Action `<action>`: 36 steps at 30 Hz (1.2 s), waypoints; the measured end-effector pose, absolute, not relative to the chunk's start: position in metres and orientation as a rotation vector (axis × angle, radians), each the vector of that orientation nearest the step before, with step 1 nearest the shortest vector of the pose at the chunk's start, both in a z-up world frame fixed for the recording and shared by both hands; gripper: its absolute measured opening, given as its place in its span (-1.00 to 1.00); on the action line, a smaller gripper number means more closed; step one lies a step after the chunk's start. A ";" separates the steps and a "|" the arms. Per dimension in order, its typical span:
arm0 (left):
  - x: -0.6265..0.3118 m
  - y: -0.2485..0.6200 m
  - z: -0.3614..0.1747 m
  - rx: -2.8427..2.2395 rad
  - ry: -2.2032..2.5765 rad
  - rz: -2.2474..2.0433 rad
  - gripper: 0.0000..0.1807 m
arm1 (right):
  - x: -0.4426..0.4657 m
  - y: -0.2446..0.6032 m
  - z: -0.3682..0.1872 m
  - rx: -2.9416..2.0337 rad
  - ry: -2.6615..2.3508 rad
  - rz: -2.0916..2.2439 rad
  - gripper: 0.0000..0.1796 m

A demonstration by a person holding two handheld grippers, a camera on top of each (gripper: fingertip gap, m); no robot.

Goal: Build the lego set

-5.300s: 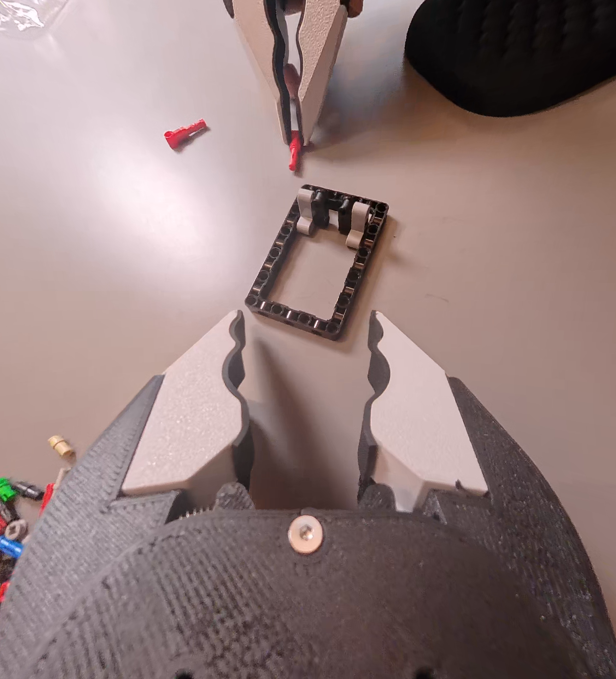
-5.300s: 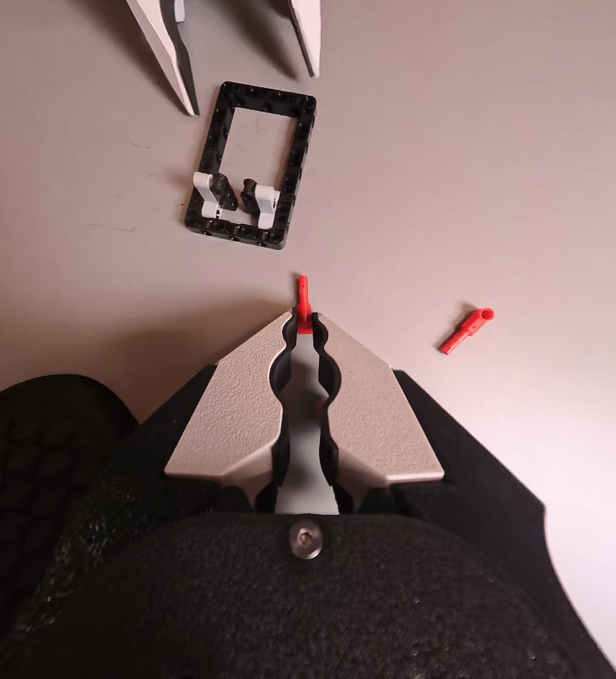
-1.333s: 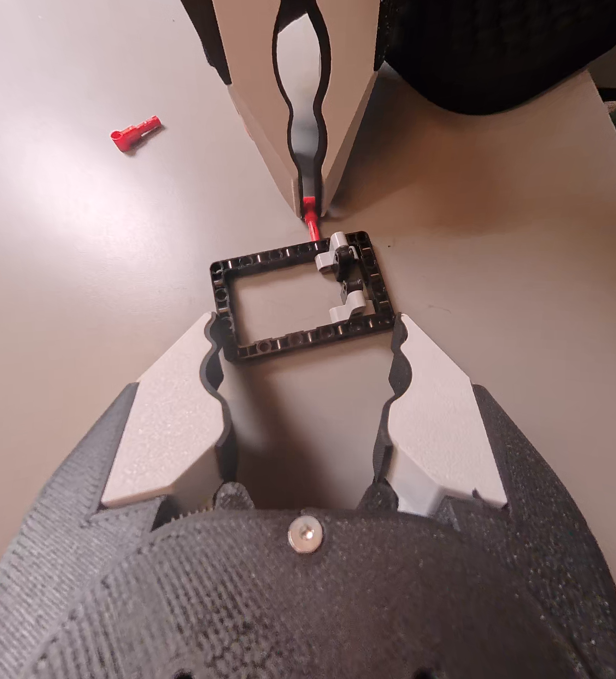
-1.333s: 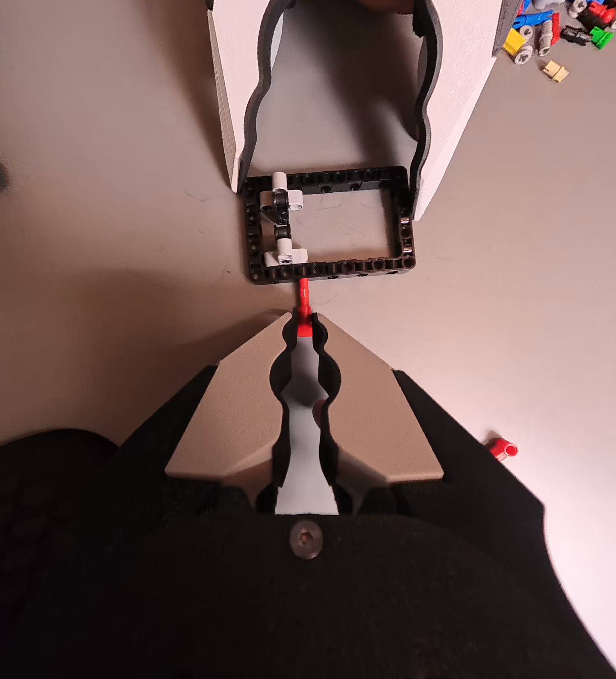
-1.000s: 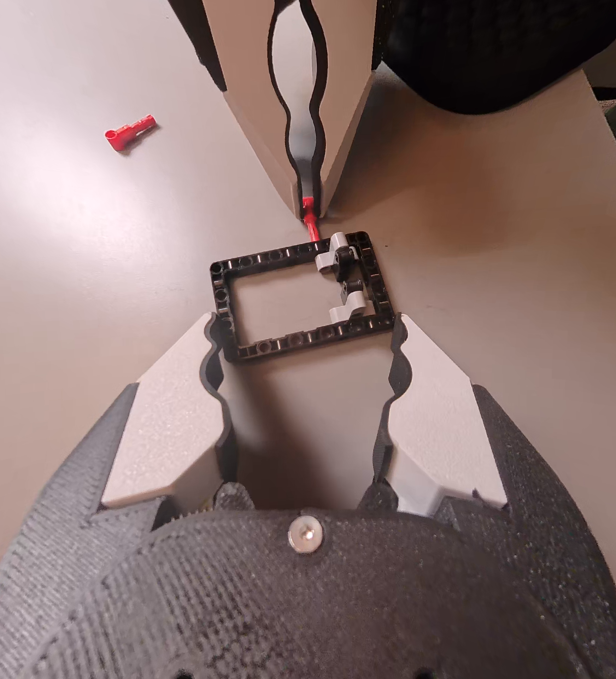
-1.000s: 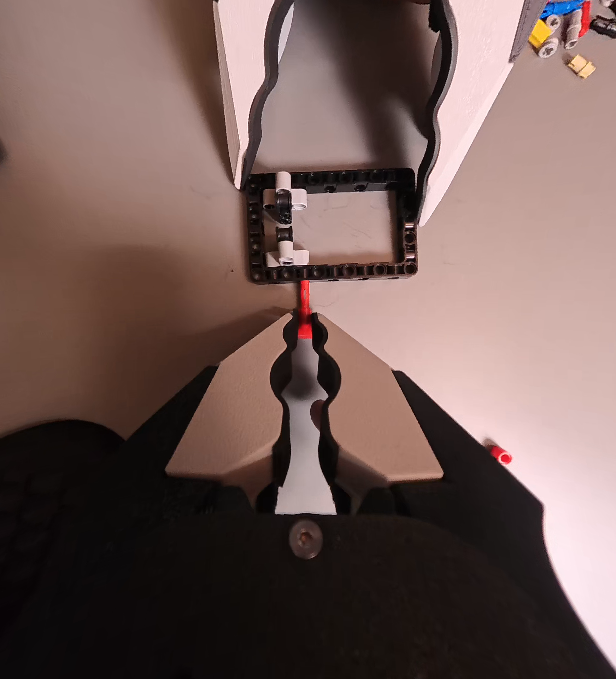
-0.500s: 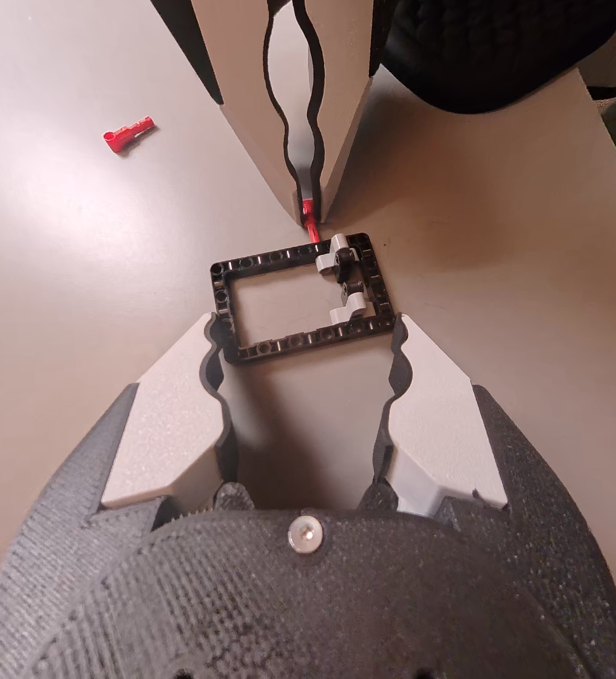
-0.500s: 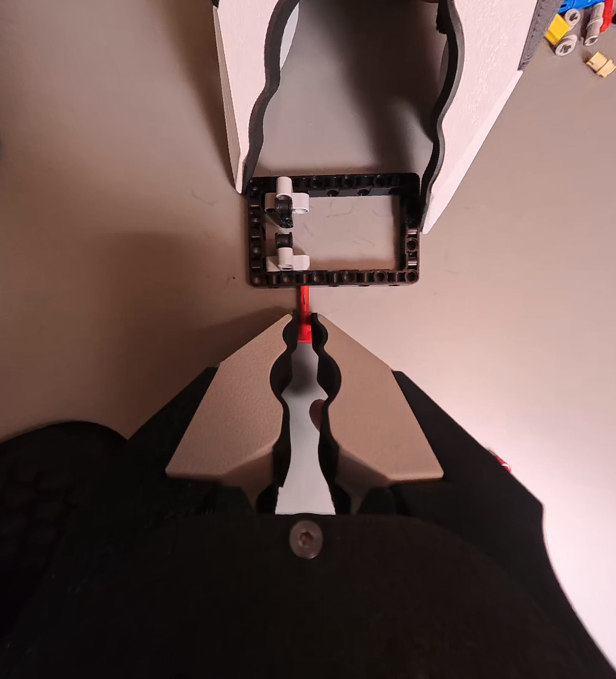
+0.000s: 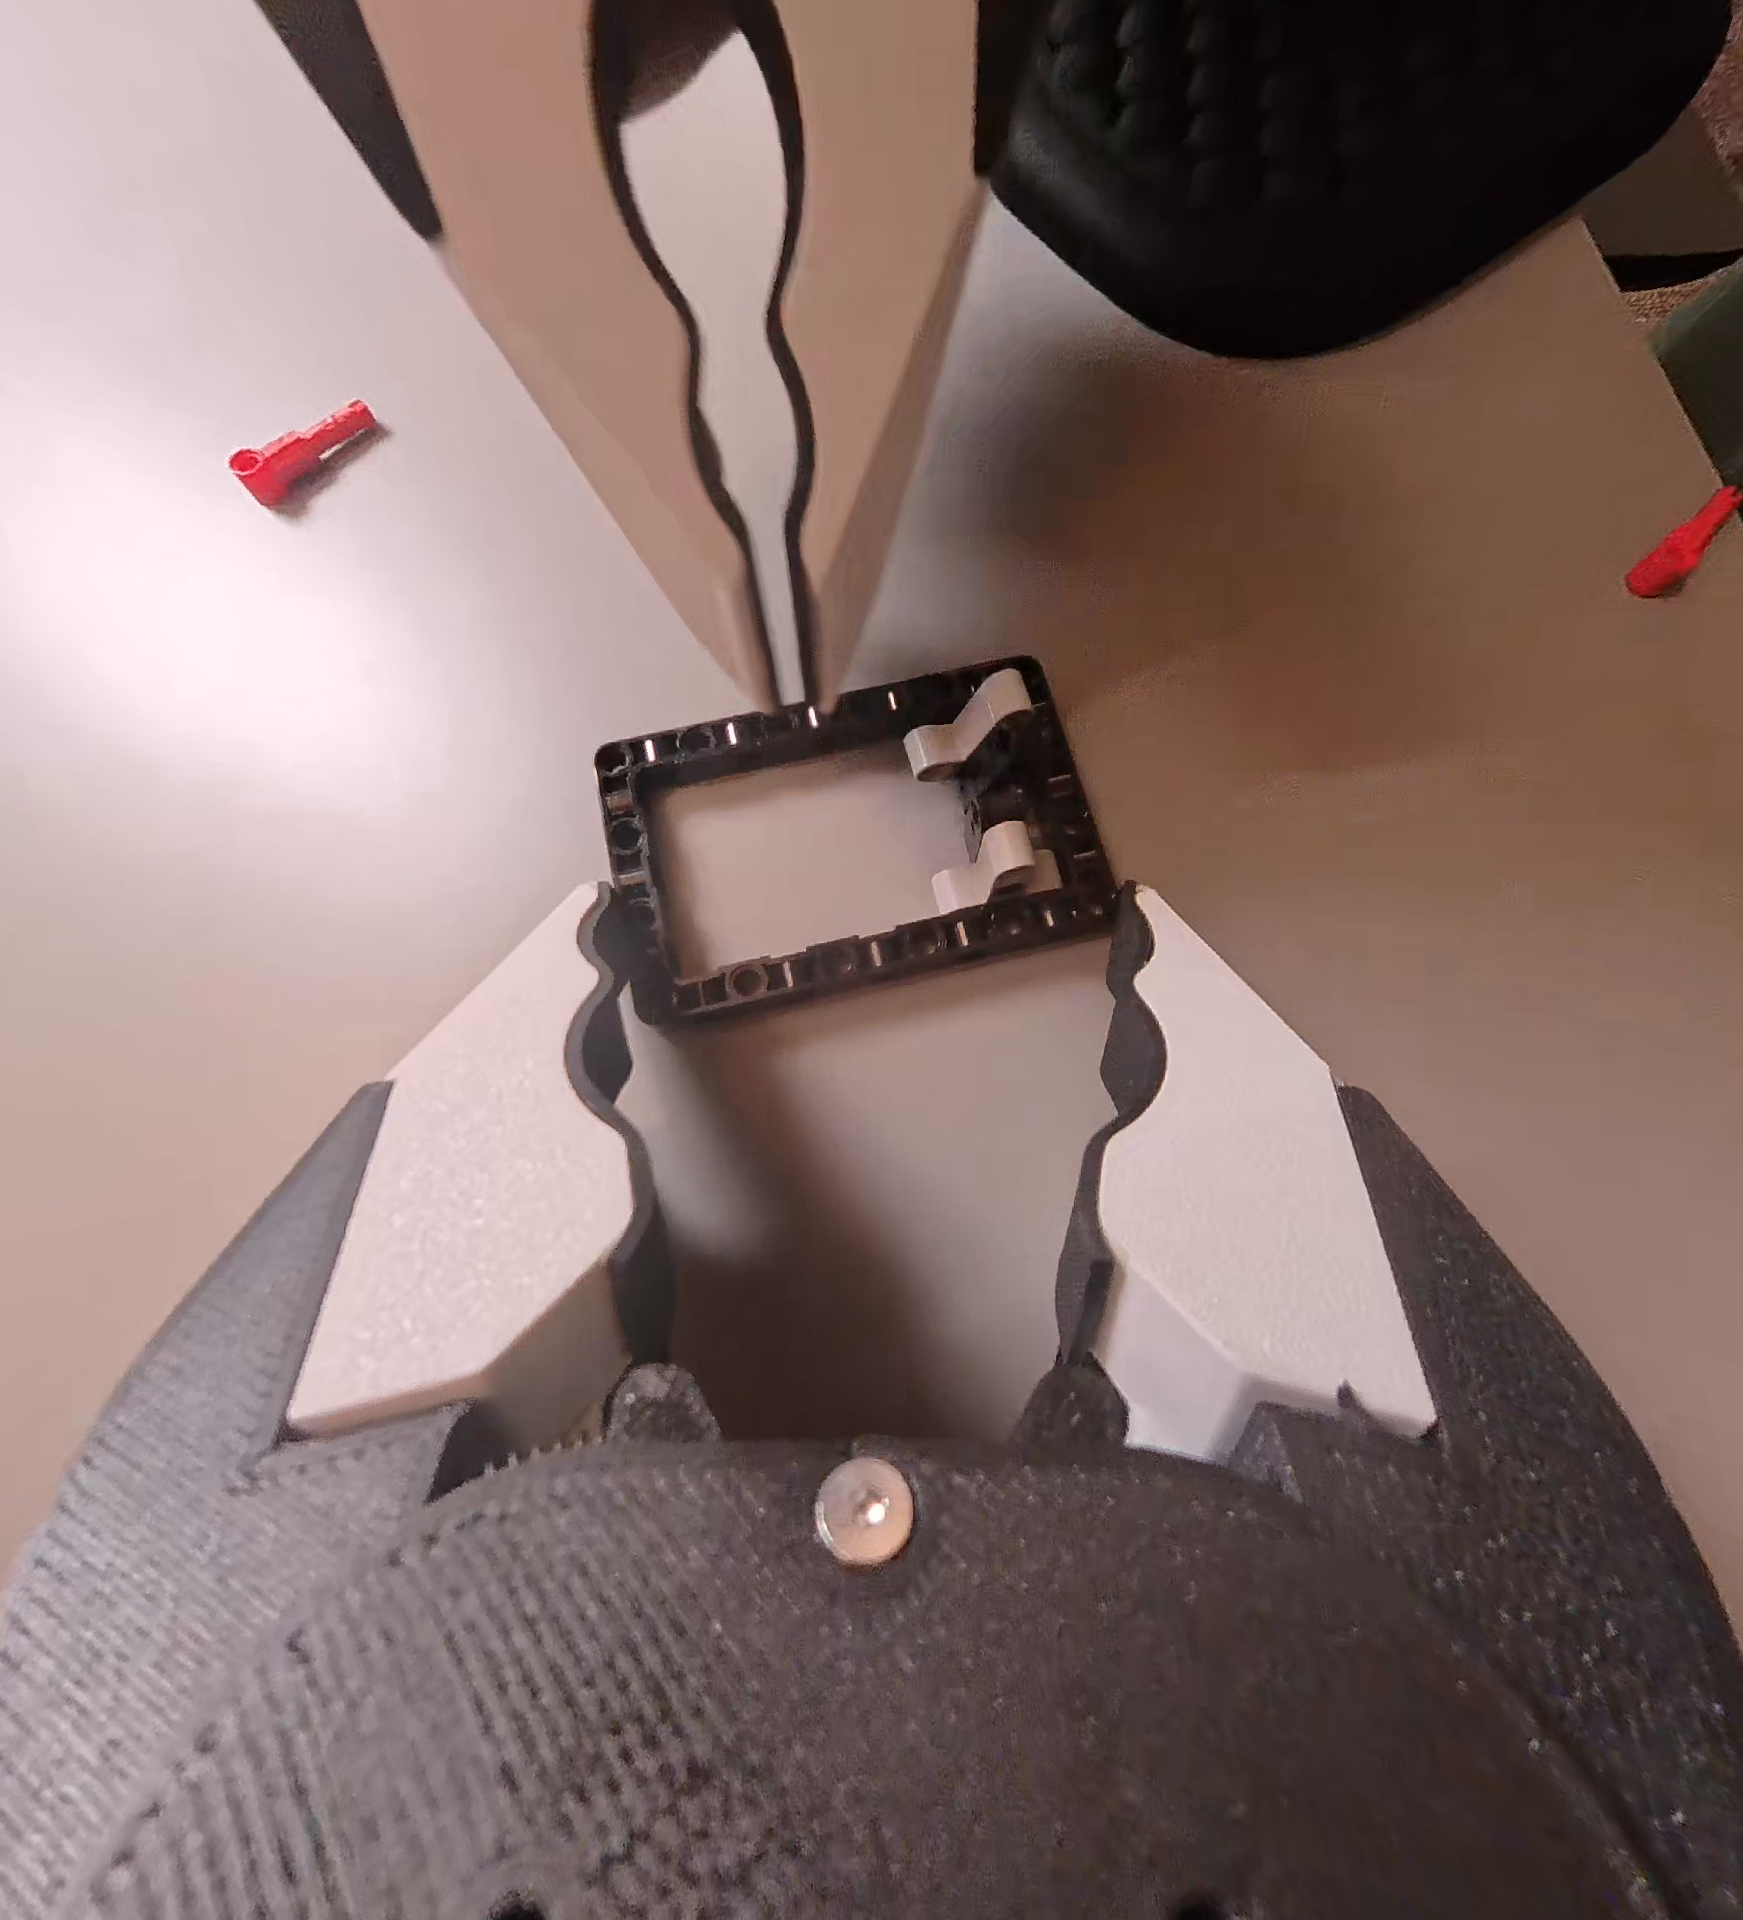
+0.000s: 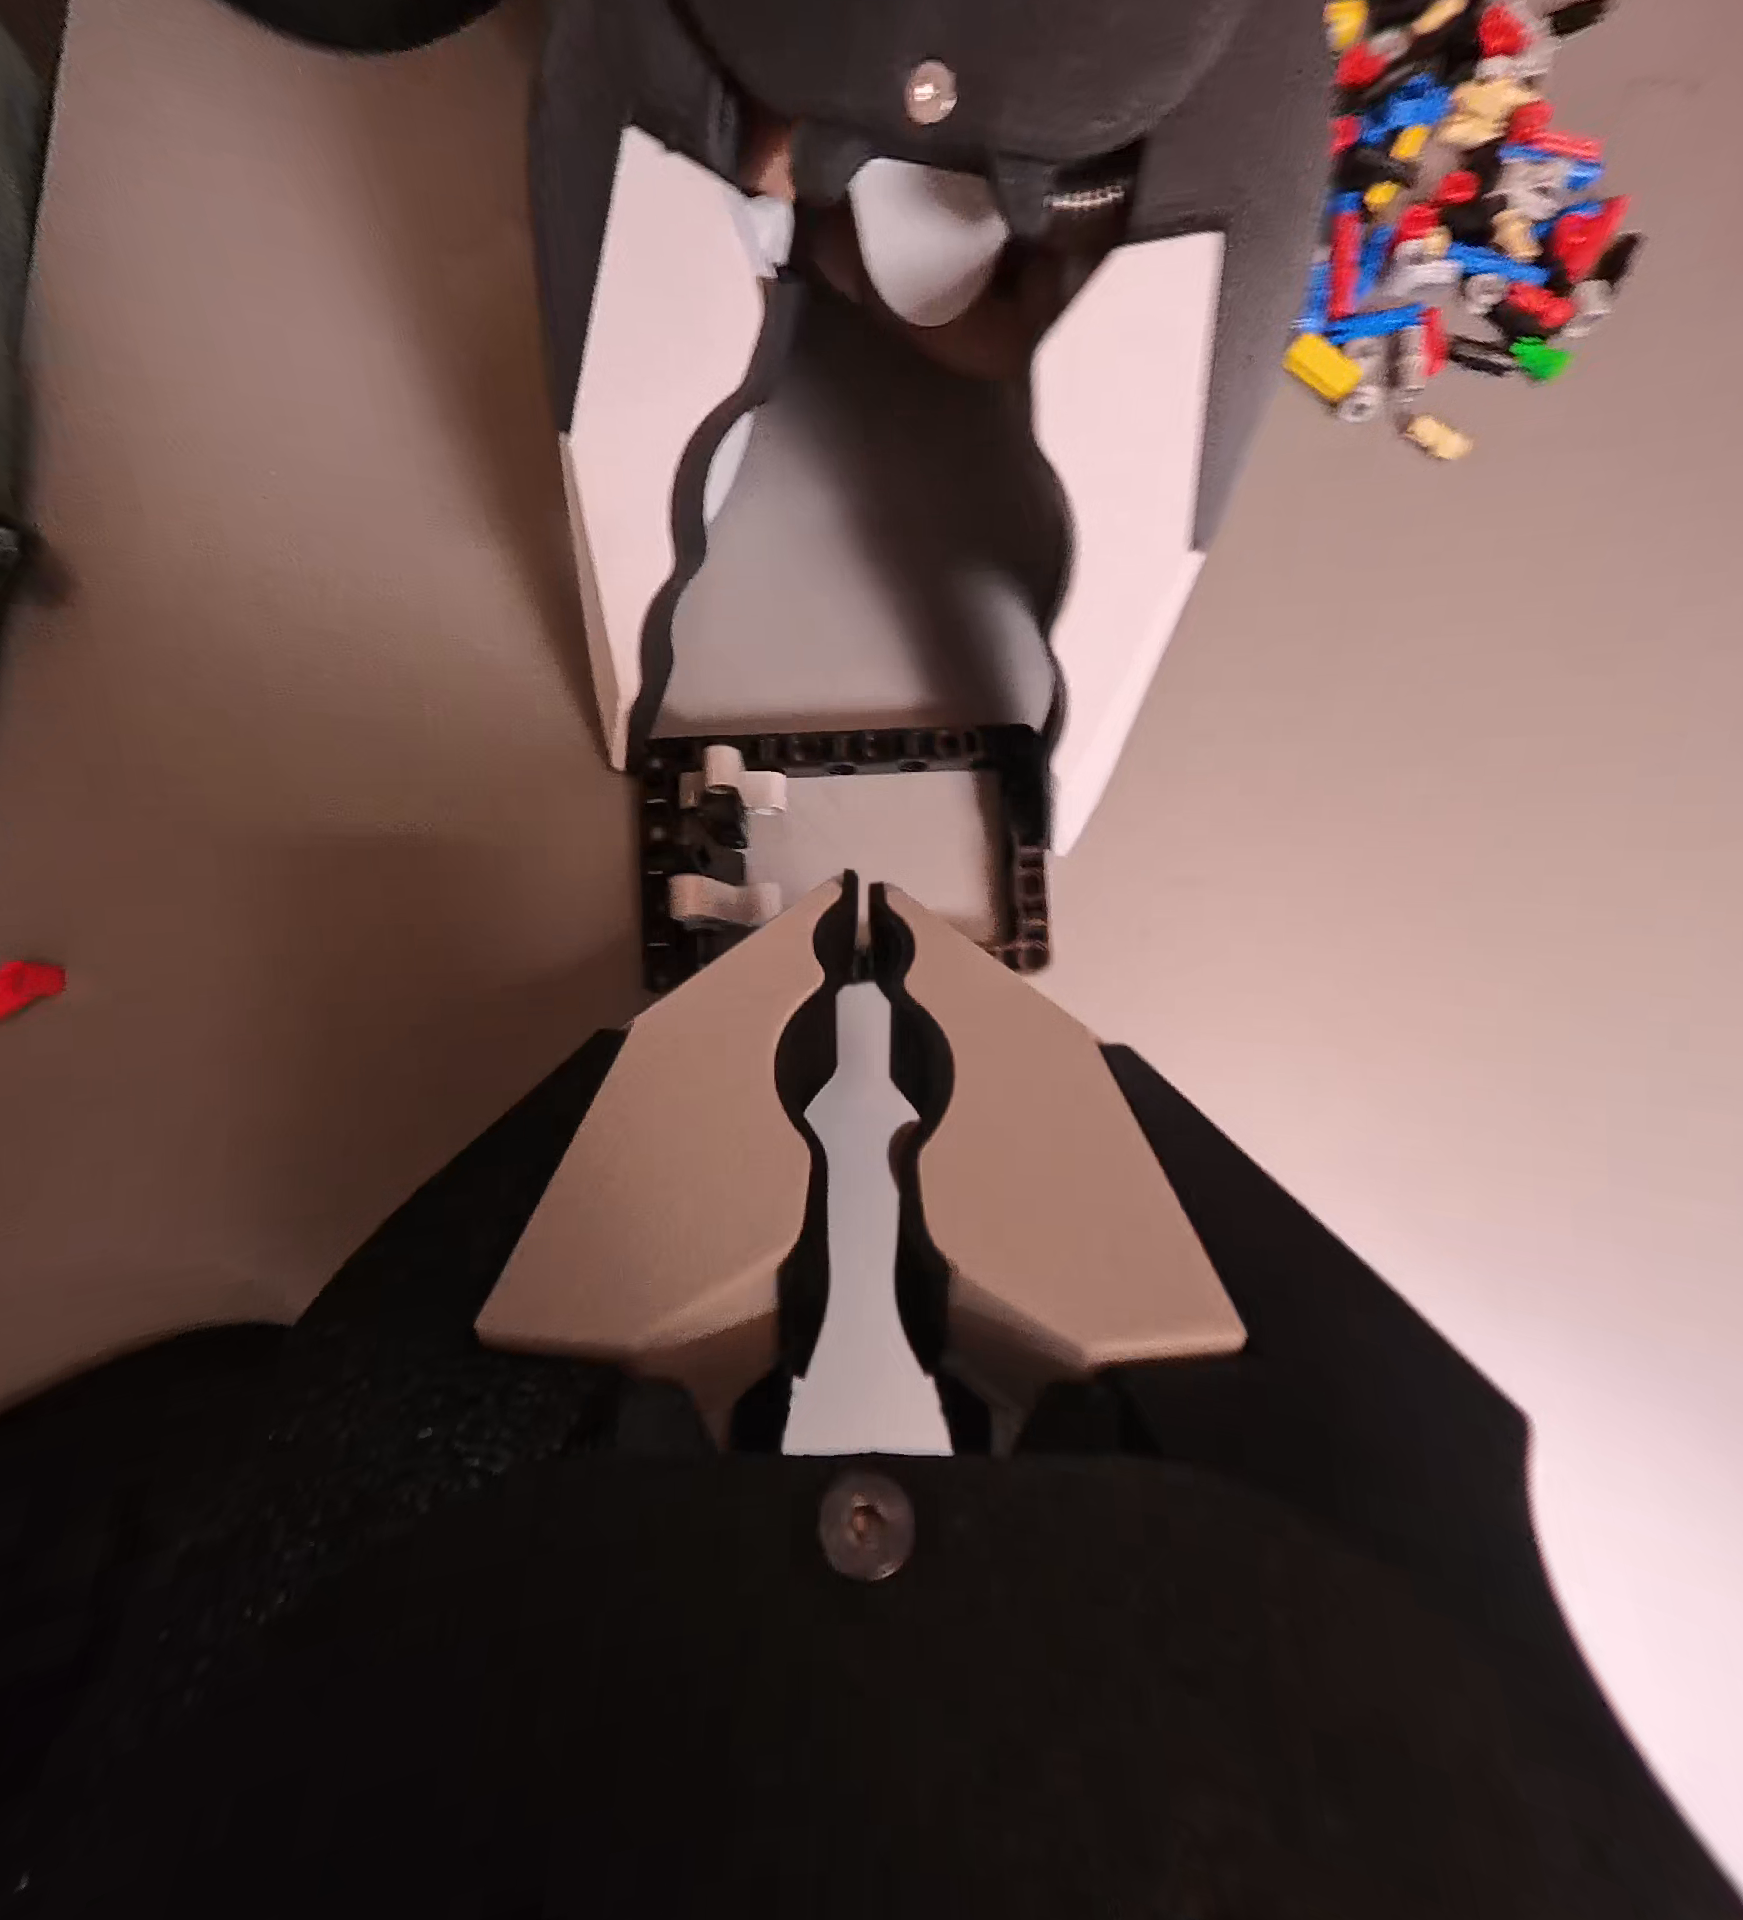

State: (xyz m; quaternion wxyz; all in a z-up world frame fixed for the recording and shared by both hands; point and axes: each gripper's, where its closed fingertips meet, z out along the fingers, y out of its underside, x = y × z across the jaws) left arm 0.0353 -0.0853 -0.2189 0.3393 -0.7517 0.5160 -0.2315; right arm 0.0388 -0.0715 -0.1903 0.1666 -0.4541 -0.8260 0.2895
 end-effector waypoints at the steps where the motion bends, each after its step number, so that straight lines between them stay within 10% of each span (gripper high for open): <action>1: 0.035 -0.085 -0.219 -1.958 1.343 -0.603 0.03 | 0.040 -0.065 -0.188 -1.305 -2.312 0.823 -0.97; 17: 0.031 -0.082 -0.218 -1.960 1.305 -0.573 0.03 | 0.161 -0.002 -0.194 -1.703 -1.807 0.835 -0.71; 36: 0.013 -0.080 -0.214 -1.991 1.261 -0.524 0.14 | 0.148 -0.217 -0.214 -1.622 -2.350 0.859 -0.80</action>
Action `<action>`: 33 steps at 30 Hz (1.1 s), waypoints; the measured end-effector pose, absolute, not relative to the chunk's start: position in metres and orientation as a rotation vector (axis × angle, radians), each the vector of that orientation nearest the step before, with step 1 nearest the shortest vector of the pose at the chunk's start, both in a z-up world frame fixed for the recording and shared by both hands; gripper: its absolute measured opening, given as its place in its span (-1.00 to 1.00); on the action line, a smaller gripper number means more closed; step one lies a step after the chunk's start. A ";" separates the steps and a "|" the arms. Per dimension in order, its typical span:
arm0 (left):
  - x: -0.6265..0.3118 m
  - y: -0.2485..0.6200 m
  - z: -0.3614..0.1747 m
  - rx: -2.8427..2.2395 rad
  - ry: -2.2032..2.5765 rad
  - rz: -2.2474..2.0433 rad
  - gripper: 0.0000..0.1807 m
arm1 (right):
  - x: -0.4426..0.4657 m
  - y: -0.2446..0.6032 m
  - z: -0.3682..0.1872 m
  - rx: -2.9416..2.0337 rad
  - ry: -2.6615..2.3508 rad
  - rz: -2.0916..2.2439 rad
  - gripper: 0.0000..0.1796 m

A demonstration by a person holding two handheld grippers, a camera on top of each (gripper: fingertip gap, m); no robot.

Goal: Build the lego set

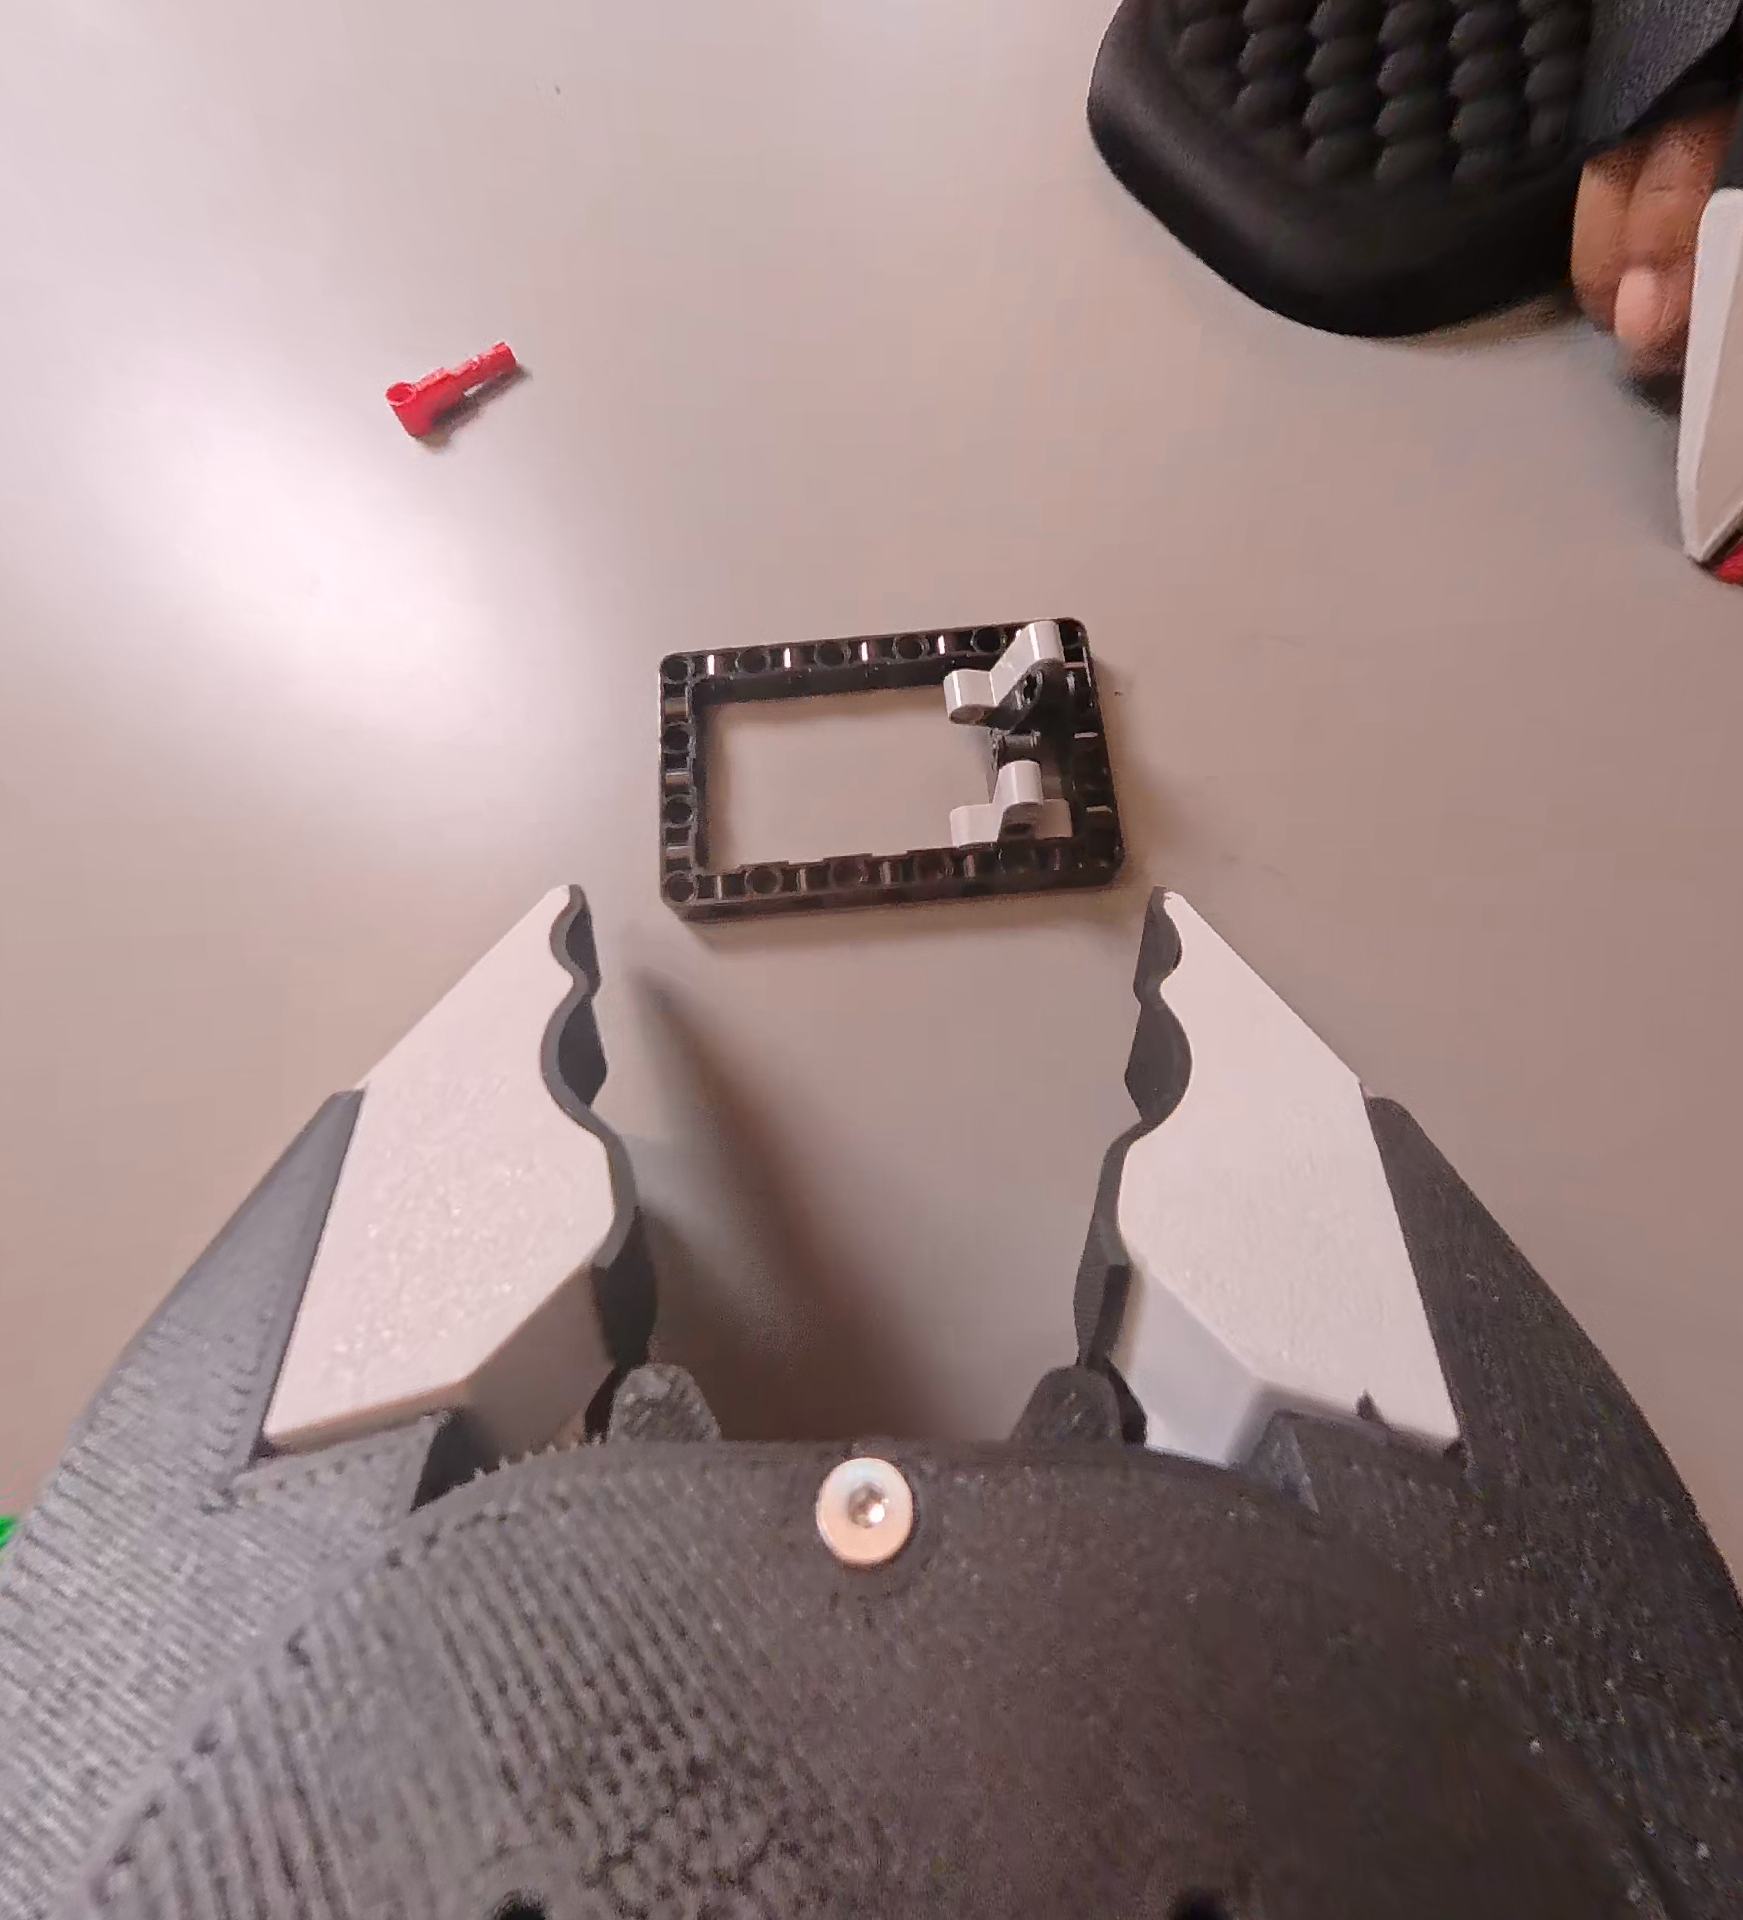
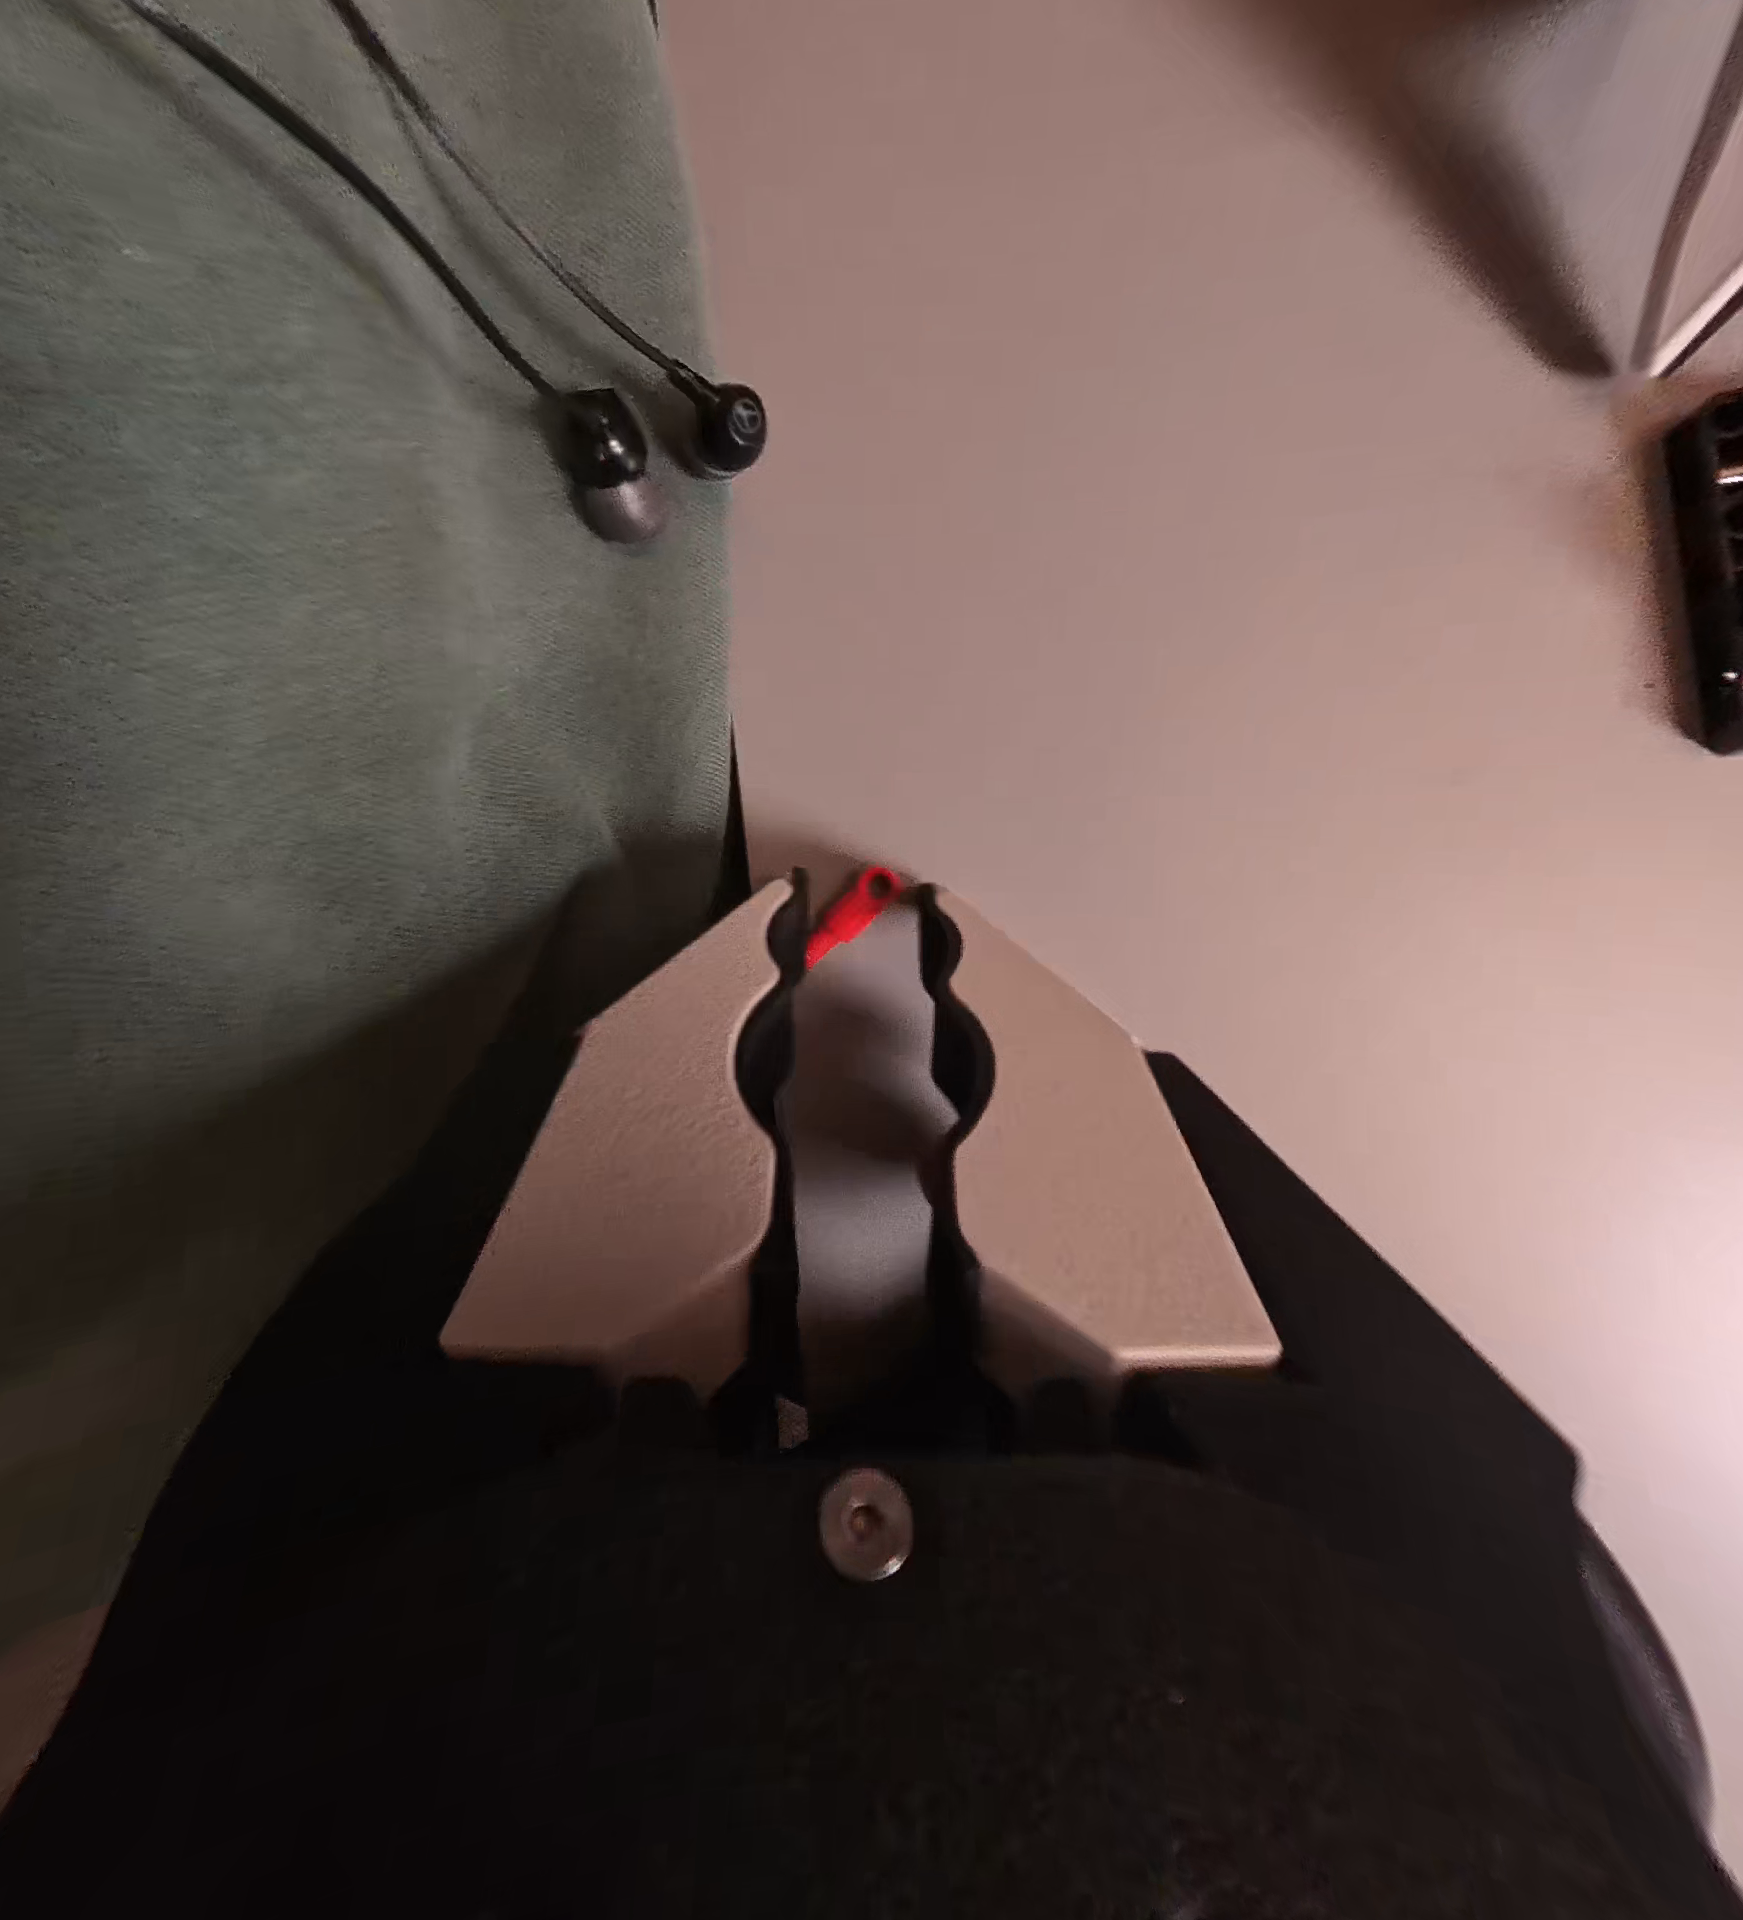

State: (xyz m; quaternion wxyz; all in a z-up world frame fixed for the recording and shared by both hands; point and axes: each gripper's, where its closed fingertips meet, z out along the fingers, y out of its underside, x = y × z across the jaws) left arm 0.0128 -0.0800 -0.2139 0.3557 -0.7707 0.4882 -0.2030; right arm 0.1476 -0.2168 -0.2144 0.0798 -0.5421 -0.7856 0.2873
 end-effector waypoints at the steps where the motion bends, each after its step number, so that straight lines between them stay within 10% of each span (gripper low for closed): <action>1: 0.011 -0.081 -0.211 -1.986 1.252 -0.535 0.15 | 0.146 -0.216 -0.216 -1.618 -2.356 0.834 -0.92; 19: 0.020 -0.077 -0.192 -1.904 1.160 -0.528 0.01 | 0.089 -0.010 -0.204 -2.140 -1.364 0.876 -0.77; 33: 0.033 -0.079 -0.210 -1.944 1.227 -0.522 0.04 | 0.088 -0.017 -0.203 -1.054 -2.612 0.536 -0.69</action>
